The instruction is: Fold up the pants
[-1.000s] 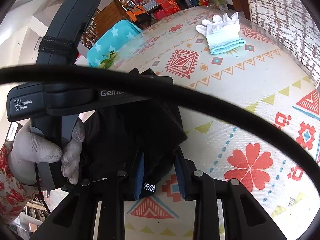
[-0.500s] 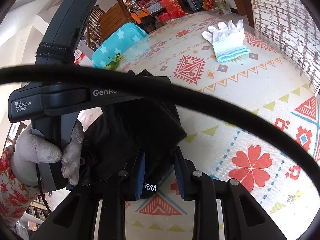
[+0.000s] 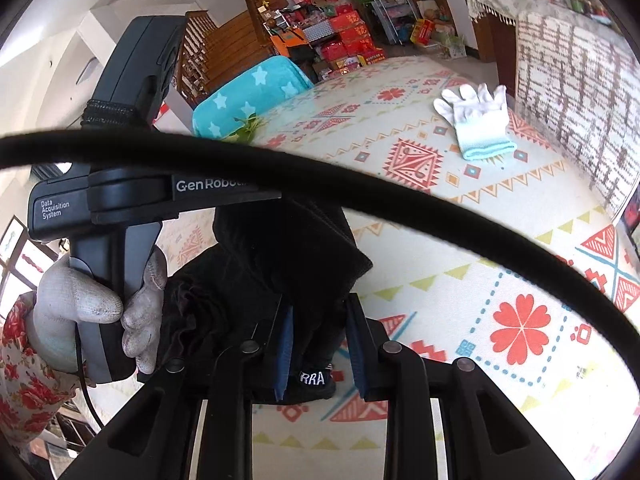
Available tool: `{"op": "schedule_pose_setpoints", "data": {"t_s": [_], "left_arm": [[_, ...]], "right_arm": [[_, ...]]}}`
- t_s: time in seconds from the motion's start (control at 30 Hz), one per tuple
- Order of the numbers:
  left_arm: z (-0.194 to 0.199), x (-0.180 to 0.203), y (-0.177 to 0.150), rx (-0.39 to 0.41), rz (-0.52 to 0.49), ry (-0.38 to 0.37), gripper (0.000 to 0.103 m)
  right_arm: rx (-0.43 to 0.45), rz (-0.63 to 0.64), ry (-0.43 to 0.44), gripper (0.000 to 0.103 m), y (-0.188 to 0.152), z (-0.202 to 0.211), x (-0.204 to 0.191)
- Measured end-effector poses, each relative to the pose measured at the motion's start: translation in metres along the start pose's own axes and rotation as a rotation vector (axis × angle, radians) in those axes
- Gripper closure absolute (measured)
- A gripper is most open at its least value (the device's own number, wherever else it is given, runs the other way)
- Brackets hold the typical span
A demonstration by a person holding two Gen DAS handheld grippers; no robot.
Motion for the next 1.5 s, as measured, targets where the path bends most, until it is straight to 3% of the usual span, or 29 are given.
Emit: {"op": "schedule_pose_setpoints", "data": {"t_s": [0.4, 0.73, 1.07, 1.17, 1.27, 1.4, 1.5], "left_arm": [[0.071, -0.072, -0.049, 0.096, 0.121, -0.075, 0.078], [0.094, -0.145, -0.107, 0.126, 0.272, -0.148, 0.078], [0.110, -0.178, -0.136, 0.160, 0.317, -0.154, 0.077], [0.110, -0.187, -0.143, 0.153, 0.317, -0.138, 0.073], [0.108, -0.201, -0.152, 0.151, 0.342, -0.109, 0.062], [0.112, -0.221, -0.163, 0.159, 0.390, -0.094, 0.054], [0.124, -0.241, -0.174, 0.178, 0.438, -0.075, 0.053]], "right_arm": [[0.003, 0.128, -0.003, 0.076, -0.003, 0.000, -0.091], [-0.077, 0.236, 0.001, 0.076, -0.019, -0.051, -0.165], [-0.134, 0.301, -0.001, 0.076, -0.020, -0.088, -0.206], [-0.154, 0.324, -0.006, 0.076, -0.022, -0.101, -0.217], [-0.192, 0.344, -0.009, 0.075, -0.025, -0.117, -0.221], [-0.219, 0.339, 0.025, 0.067, -0.019, -0.137, -0.226], [-0.255, 0.337, 0.060, 0.051, -0.024, -0.146, -0.232]]}}
Point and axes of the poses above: each gripper's, at about its wrist camera, not at the fingertips, and z roughly against the way its jaws point, x to its right, y to its top, the point moved 9 cm from there along -z, roughly the way its jaws point, and after that the axes turned 8 degrees about -x, right-handed, at the moved point
